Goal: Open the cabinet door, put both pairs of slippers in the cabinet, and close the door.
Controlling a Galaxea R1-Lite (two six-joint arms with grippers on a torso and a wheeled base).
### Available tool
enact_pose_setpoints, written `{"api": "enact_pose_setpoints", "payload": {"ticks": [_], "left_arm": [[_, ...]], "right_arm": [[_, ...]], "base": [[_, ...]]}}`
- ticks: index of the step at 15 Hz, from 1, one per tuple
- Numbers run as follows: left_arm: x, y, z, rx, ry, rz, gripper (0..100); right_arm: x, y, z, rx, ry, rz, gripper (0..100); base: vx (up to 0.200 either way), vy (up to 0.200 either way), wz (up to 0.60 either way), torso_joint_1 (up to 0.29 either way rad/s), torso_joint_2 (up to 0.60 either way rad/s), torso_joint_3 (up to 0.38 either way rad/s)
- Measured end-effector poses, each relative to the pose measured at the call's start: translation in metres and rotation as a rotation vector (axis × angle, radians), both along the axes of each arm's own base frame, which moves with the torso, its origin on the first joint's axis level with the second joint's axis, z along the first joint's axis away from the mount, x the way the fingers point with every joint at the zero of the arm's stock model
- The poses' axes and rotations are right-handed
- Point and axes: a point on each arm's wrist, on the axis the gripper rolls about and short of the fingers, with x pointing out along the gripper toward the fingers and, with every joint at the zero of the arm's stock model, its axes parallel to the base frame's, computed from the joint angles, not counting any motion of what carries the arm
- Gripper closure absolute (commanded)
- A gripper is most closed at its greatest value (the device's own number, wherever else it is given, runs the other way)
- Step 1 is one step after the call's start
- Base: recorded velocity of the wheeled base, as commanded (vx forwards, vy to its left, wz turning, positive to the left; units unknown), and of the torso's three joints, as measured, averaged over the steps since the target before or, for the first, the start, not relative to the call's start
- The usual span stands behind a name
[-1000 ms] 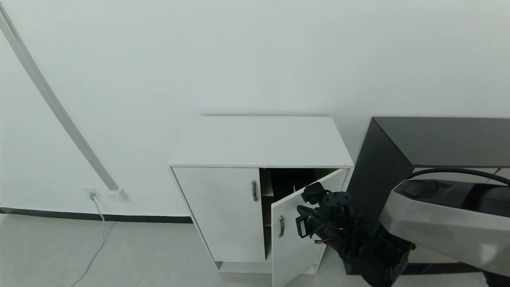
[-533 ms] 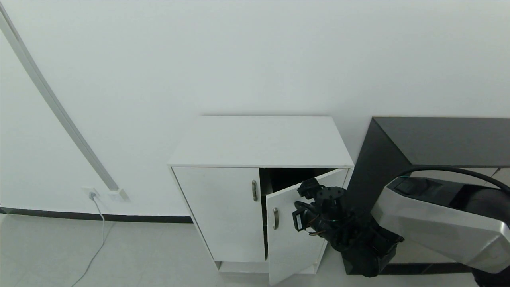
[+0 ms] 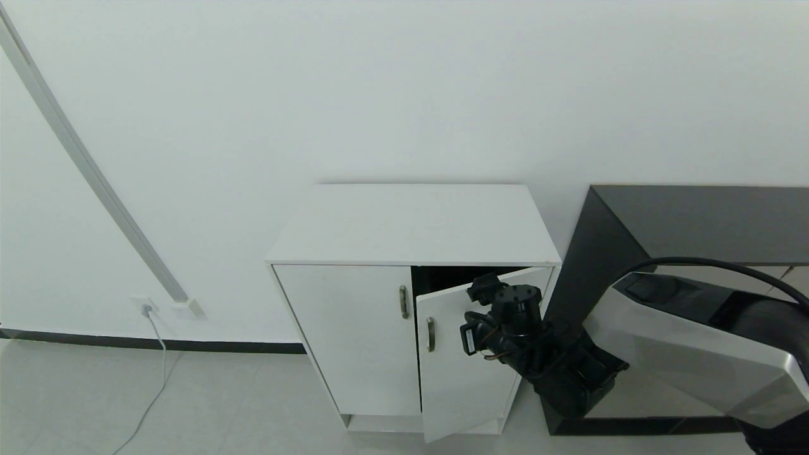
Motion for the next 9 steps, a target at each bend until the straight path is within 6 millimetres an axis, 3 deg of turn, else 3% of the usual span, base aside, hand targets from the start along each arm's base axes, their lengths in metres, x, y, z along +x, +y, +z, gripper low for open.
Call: {"api": "enact_pose_setpoints", "payload": {"ticks": [9], "left_arm": [[0.0, 0.0, 0.0, 0.0, 0.0, -0.001, 100]], "right_arm": [[0.015, 0.007, 0.005, 0.013, -0.021, -0.008, 100]], "base": [[0.0, 0.0, 0.0, 0.0, 0.0, 0.0]]}}
